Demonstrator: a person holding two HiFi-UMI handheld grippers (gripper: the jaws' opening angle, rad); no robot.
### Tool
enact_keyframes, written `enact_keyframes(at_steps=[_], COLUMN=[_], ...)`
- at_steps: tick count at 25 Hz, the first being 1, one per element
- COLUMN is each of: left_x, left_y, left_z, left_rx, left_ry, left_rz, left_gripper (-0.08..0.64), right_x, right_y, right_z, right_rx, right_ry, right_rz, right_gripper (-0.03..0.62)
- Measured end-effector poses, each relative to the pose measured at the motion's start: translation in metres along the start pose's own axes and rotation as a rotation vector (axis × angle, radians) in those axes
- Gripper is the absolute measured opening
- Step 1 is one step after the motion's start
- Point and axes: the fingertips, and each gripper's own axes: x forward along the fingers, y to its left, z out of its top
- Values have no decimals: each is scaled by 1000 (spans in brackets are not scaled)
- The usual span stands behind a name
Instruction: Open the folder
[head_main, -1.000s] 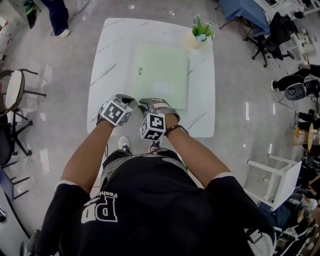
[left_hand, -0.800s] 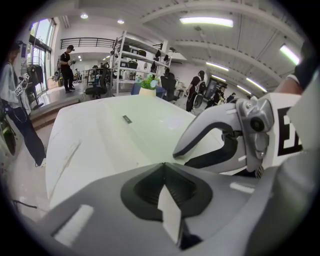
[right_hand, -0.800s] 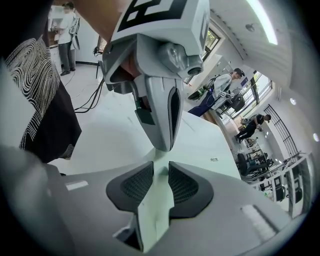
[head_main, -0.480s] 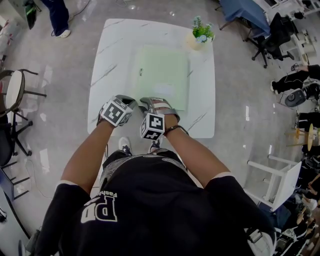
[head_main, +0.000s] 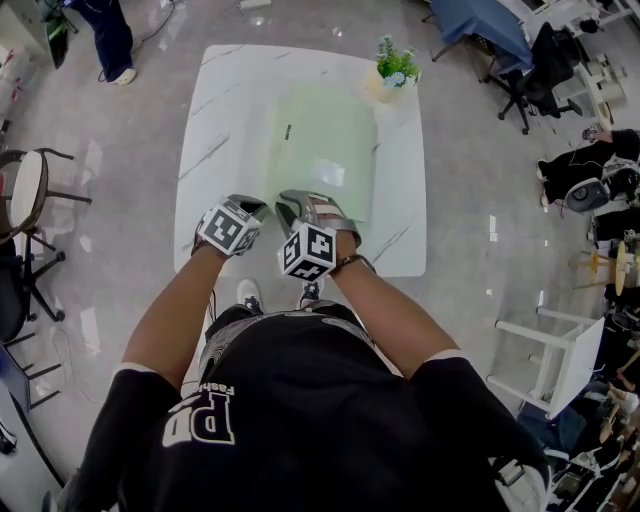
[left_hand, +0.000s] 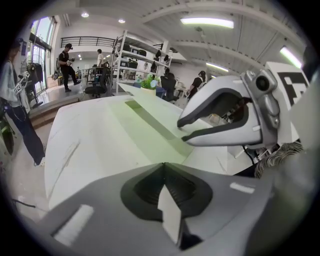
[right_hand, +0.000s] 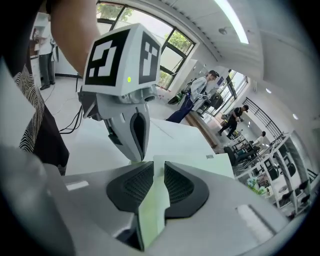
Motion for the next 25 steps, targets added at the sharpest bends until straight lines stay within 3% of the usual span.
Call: enact_keyframes(at_steps=[7,25], left_x=[1,0], left_y=[0,-2], left_z=[2,-1], left_rx=[4,47], left_ry=[-8,13], left_rz=[1,15], left_gripper=[52,52], right_x=[-24,-131], right_y=[-9,-70], right_z=[4,-16], right_rx=[34,321], right_ry=[-28,-121], right_rz=[-58,-325], right_gripper=[41,14])
